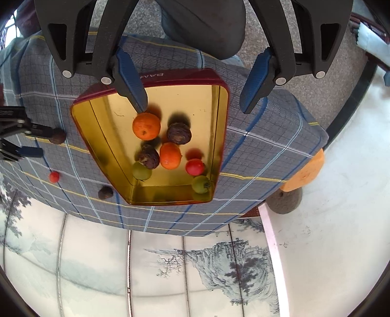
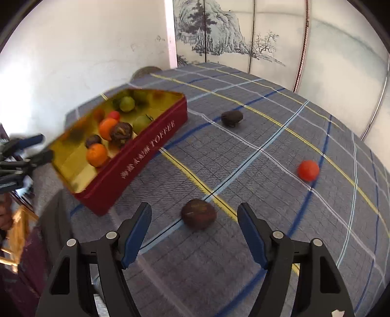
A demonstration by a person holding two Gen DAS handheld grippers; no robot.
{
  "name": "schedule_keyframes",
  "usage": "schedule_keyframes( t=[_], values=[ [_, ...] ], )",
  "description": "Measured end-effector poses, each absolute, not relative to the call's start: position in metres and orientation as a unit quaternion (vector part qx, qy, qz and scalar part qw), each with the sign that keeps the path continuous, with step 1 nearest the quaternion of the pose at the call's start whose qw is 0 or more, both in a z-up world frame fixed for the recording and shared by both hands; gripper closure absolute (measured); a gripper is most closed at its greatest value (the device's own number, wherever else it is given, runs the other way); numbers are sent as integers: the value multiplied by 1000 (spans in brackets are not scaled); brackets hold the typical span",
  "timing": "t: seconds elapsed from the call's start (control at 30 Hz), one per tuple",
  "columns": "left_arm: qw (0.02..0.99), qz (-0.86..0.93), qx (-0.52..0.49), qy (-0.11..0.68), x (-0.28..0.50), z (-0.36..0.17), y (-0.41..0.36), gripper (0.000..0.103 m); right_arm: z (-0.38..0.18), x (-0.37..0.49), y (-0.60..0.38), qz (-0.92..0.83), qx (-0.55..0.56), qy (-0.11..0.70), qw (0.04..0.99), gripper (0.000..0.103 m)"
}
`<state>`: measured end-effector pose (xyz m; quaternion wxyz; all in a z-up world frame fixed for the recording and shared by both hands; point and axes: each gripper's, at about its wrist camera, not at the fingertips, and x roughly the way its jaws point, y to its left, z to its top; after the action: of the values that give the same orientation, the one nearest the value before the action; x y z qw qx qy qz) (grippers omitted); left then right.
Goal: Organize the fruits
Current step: 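Carry the dark dried fruit into the tin and open the right gripper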
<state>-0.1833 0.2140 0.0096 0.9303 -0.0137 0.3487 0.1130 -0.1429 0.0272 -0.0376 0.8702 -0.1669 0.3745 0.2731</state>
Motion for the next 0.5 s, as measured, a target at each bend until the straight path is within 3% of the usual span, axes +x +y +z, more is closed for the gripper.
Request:
schedule_keyframes(
  t=[0.07, 0.1, 0.5],
  values=[
    [931, 113, -9, 347, -185, 10, 213, 24, -46, -135, 30, 279, -161, 394, 861, 68],
    [931, 113, -8, 346, -185, 10, 213, 24, -49, -133, 31, 286, -156, 400, 857, 74],
    [933, 122, -24, 338, -187, 18, 227, 24, 23, -155, 95, 379, -149, 327, 853, 75]
  ],
)
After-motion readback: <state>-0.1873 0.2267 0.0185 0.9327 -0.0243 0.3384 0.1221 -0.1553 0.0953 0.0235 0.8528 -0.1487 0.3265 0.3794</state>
